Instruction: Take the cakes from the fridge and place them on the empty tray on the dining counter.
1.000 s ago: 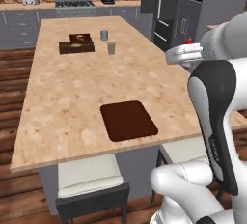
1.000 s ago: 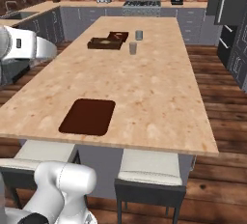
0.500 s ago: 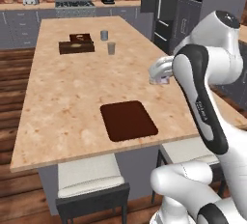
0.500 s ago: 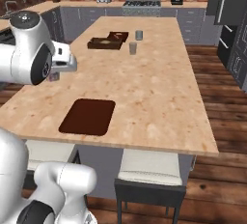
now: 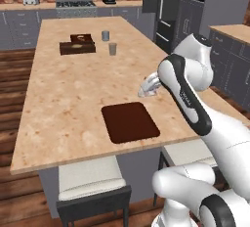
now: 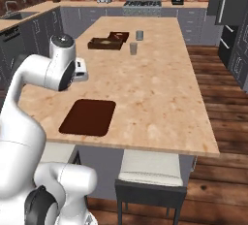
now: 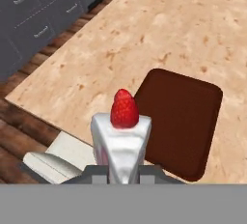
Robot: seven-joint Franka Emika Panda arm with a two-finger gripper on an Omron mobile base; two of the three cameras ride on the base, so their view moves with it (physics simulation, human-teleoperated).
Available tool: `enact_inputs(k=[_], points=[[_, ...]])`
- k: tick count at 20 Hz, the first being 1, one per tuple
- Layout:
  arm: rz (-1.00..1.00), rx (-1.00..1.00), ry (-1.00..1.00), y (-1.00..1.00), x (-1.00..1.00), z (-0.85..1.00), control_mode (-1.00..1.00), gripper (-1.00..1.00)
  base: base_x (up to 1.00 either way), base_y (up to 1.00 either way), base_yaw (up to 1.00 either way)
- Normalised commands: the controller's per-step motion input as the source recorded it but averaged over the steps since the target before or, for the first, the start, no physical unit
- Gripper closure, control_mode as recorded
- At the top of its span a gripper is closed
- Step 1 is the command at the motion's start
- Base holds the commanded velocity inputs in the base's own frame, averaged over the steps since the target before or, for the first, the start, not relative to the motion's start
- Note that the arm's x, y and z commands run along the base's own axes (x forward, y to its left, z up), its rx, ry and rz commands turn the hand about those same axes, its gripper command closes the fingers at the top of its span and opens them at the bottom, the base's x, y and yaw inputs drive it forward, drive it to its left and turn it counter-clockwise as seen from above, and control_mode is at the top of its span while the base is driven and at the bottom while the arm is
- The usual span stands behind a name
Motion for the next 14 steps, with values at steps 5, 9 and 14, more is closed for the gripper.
enact_inputs(k=[5,9,14], points=[[0.17,0.0,0.0,0.0,0.55,-0.7,-1.0,1.0,0.0,0.0,0.0],[0.17,0.0,0.0,0.03,0.54,-0.6,-1.0,1.0,0.0,0.0,0.0],[0.16,0.0,0.0,0.1,0.72,-0.55,-1.0,1.0,0.0,0.0,0.0]])
